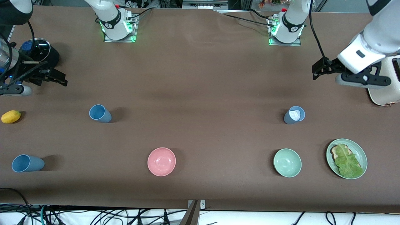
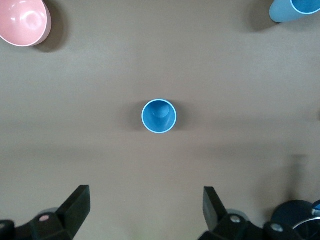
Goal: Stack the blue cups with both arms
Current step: 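Lower the right gripper to one blue cup while the left gripper reaches another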
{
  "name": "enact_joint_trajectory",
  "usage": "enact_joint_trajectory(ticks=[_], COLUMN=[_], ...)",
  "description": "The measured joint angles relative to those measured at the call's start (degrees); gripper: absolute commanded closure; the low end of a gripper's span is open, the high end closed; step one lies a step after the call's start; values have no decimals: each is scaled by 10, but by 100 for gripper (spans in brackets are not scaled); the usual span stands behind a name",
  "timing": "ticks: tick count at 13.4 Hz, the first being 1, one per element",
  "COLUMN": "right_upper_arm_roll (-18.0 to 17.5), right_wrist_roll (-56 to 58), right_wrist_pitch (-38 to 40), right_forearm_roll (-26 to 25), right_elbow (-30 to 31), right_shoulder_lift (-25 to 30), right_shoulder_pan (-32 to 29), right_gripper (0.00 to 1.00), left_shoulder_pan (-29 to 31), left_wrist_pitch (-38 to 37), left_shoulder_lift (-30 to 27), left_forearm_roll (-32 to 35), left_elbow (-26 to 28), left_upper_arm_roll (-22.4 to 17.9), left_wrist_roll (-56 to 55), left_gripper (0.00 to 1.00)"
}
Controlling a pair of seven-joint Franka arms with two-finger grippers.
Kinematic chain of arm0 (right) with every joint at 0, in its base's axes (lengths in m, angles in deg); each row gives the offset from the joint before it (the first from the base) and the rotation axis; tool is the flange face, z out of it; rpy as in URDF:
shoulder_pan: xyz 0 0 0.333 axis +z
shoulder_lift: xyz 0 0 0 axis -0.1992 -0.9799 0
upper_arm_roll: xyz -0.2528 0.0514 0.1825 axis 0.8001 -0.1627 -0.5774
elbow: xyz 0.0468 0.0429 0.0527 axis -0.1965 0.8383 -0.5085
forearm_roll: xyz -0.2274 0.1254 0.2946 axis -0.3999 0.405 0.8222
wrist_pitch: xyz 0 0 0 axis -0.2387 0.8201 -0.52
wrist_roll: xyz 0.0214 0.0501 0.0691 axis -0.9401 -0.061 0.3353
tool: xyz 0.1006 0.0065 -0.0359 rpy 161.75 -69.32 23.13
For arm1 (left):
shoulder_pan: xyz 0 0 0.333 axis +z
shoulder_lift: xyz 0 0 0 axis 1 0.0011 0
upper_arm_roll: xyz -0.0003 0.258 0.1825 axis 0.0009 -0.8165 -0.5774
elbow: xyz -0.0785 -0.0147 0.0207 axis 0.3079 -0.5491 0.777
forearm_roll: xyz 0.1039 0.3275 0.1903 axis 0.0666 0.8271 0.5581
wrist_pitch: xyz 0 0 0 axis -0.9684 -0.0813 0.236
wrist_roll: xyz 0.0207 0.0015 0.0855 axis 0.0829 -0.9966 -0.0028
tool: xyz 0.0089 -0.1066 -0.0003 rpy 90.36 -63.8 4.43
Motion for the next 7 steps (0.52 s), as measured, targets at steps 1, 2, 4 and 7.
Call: enact_joint_trajectory(ticks=[1,2,4,7], right_upper_arm_roll=[0,0,0,0], right_wrist_roll=[0,0,0,3], right_wrist_pitch=[0,1,4,4], right_forearm_roll=[0,0,0,-4], right_elbow=[0,1,1,2], right_shoulder_lift=[0,-1,-6,-15], right_shoulder_pan=[0,0,0,0], right_gripper=[0,0,0,0], left_shoulder_pan=[3,6,7,11], left_wrist_pitch=[0,0,1,3], left_shoulder_lift=[14,29,59,95], left_forearm_roll=[0,0,0,0], left_elbow=[0,0,0,-1], left_upper_arm_roll=[0,-1,-2,-3], left_wrist_roll=[1,2,4,4], left_gripper=[0,0,0,0])
